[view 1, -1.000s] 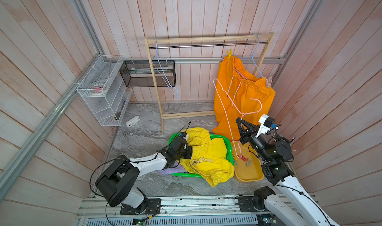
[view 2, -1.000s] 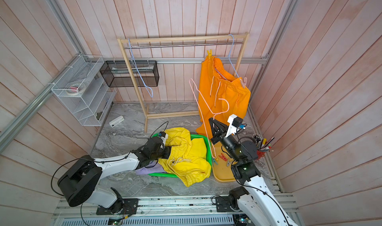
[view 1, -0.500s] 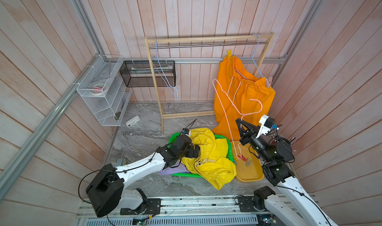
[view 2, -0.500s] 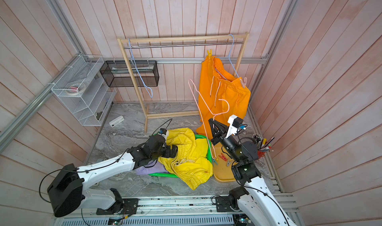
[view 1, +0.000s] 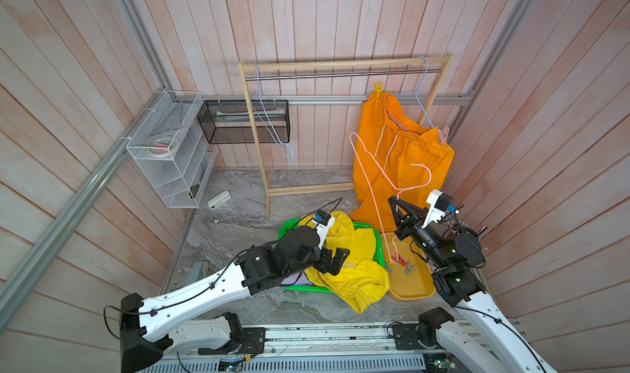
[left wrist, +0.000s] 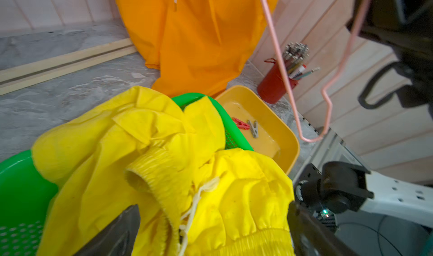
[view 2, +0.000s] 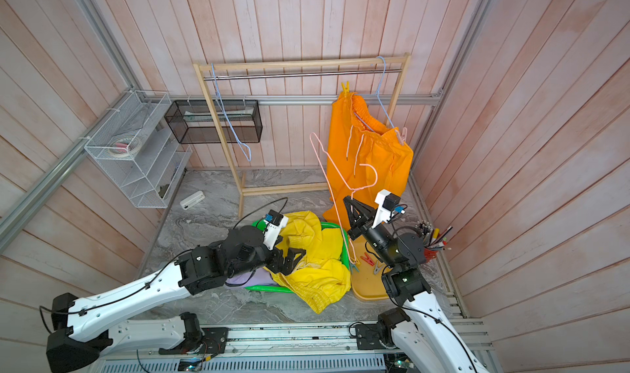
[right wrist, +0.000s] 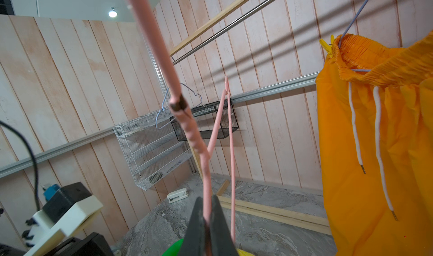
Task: Remove the clothespins securing shorts to the hanger
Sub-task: Place the shorts in the basket.
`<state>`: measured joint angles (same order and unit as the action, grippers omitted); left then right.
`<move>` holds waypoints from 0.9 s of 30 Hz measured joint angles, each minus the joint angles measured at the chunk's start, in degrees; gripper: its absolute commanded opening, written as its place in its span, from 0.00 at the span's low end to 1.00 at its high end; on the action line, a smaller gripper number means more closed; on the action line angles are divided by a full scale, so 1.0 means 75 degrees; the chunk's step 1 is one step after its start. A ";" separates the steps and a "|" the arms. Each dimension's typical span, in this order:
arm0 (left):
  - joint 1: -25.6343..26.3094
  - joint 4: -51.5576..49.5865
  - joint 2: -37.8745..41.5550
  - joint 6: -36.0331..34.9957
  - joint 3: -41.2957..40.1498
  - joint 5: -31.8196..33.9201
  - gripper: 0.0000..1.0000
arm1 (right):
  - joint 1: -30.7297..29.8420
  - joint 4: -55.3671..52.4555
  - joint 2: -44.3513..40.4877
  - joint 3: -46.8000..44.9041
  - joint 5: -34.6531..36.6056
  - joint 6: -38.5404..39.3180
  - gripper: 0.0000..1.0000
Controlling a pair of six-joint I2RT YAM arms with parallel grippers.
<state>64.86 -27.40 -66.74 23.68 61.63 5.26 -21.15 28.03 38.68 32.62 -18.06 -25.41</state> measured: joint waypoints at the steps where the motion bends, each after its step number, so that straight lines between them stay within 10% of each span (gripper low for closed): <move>1: 0.0242 -0.0023 -0.0146 -0.0055 0.0055 -0.0134 1.00 | 0.0000 -0.0038 0.0000 0.0000 0.0003 0.0012 0.00; 27: 0.0979 0.2060 -0.0245 0.0119 -0.0833 -0.0236 1.00 | 0.0041 -0.0408 0.1620 0.1011 -0.0326 0.0006 0.00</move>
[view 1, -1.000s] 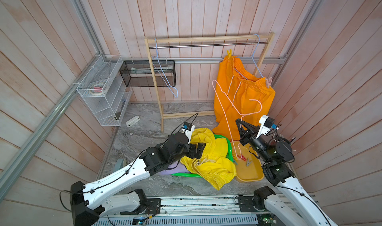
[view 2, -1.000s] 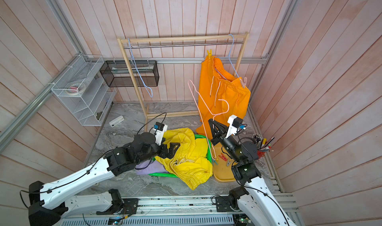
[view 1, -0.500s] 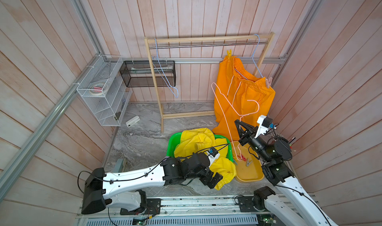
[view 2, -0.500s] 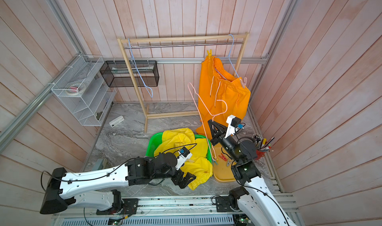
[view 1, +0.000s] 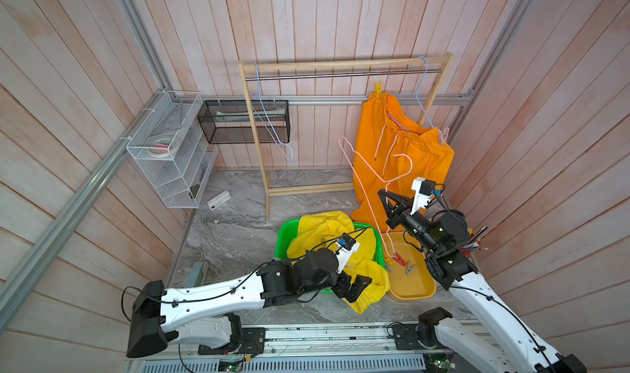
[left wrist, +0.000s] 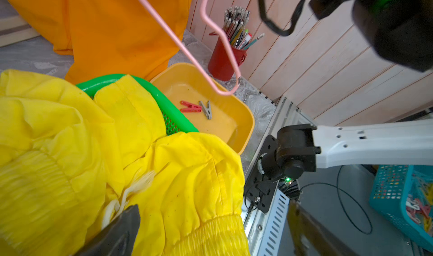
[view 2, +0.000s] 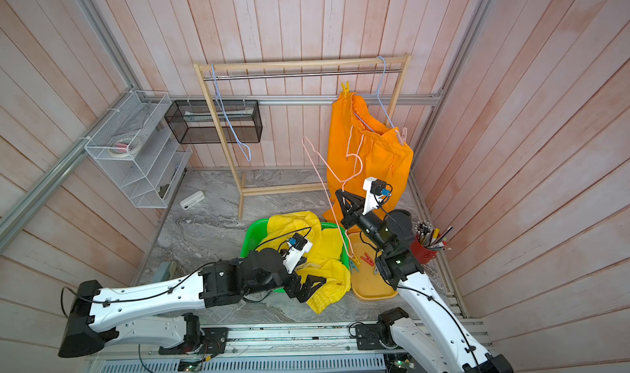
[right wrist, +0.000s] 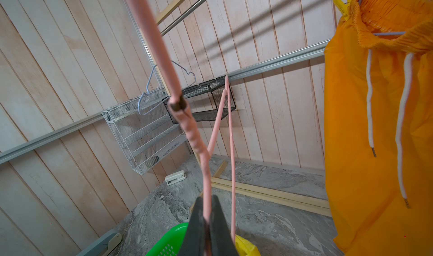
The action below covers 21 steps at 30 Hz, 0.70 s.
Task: Remove the clothespins securing shorts to the hanger
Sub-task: Place the shorts in the basket, then place the hanger at the clothesline.
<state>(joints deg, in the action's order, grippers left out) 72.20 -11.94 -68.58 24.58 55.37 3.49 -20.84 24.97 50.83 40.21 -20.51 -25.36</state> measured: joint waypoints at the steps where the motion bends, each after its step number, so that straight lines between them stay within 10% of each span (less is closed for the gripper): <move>1: 0.0000 0.0157 0.0079 -0.0023 0.0000 -0.0006 1.00 | 0.0000 0.0044 0.0128 0.0076 0.0003 -0.0058 0.00; 10: -0.0009 0.1411 -0.0149 -0.0064 0.0017 -0.0280 1.00 | 0.0000 0.0560 0.0673 0.0195 0.0000 -0.0565 0.00; 21: -0.1087 0.4208 -0.0935 0.0790 -0.0149 -0.1932 0.76 | -0.0003 0.1064 0.0632 0.0035 -0.0035 -0.0965 0.00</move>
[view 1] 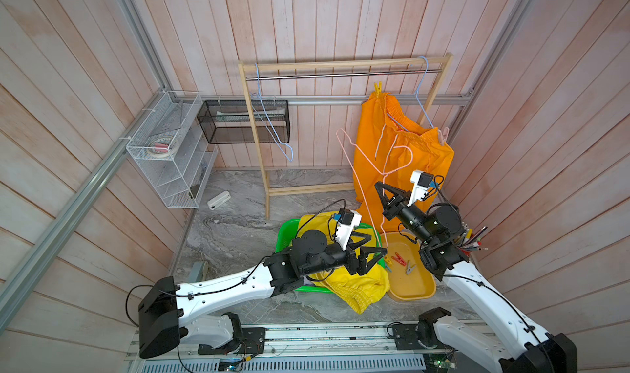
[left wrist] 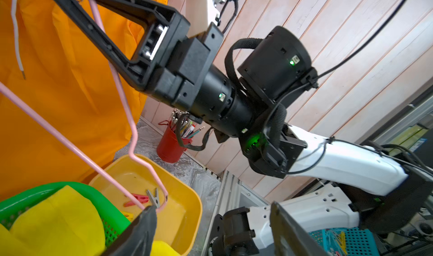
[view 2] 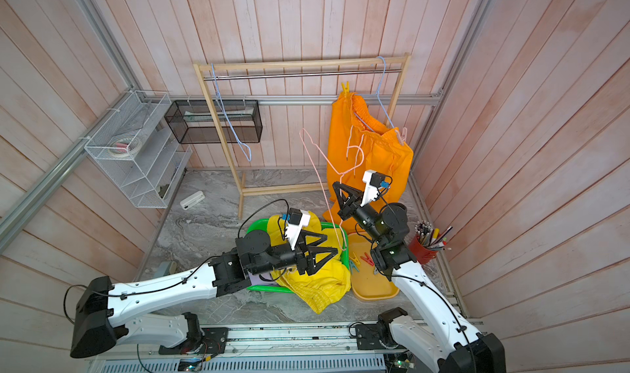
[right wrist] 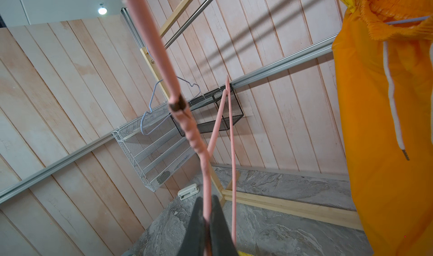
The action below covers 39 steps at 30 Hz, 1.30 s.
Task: Remove the clothespins securing shorts to the hanger
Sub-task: Place the hanger at the clothesline.
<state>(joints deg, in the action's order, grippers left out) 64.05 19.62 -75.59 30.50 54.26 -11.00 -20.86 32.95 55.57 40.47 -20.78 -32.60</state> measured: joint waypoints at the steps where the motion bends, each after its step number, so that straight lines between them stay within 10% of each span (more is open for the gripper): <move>1: -0.0023 0.0096 -0.0108 0.0035 0.0003 -0.0096 0.76 | 0.0000 0.0012 0.0000 -0.0015 -0.0012 -0.0038 0.00; 24: -0.0181 -0.0096 -0.1649 0.0560 0.0749 0.0131 0.60 | -0.0152 0.0437 -0.0070 -0.0393 -0.0041 -0.0289 0.00; 39: -0.0254 -0.0111 -0.2066 0.0933 0.1128 0.0131 0.25 | -0.0216 0.0475 -0.0329 -0.0449 -0.0035 -0.0312 0.00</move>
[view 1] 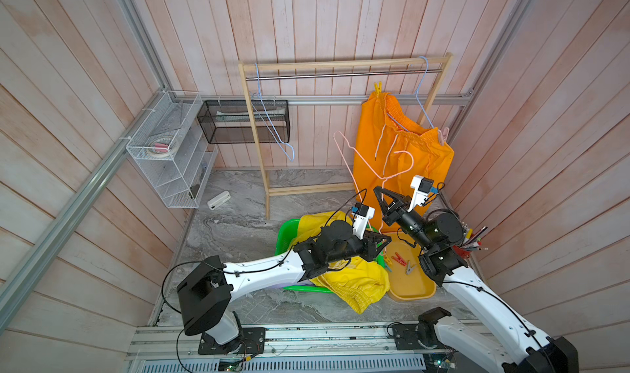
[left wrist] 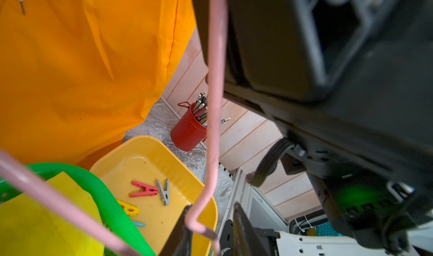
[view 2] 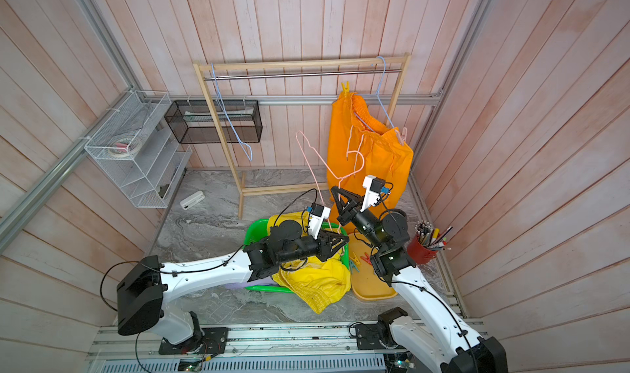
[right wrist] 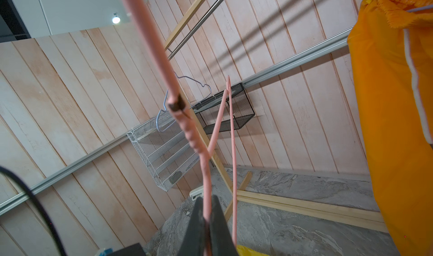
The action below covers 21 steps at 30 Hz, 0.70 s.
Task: Remove the clothespins securing shorts to the hanger
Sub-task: Place the hanger at the clothesline.
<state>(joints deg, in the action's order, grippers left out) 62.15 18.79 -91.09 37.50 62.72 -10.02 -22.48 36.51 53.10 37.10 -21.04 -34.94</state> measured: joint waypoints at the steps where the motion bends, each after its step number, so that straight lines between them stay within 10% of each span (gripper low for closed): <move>1: 0.0000 0.0000 -0.0009 0.0000 0.0000 0.0000 0.22 | 0.0000 0.0006 -0.0020 -0.0017 0.0000 0.0000 0.00; 11: -0.0061 -0.0181 -0.0055 0.0236 0.0157 -0.0009 0.00 | 0.0003 0.0201 -0.0216 -0.0114 0.0251 0.0064 0.01; 21: -0.0291 -0.0274 -0.0055 0.0207 0.0221 -0.0358 0.00 | -0.0026 -0.0067 -0.0568 -0.0119 0.0271 0.0230 0.48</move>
<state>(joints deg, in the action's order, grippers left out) 59.96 16.73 -91.50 39.05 64.38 -12.71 -22.68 36.01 48.84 36.21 -19.00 -33.21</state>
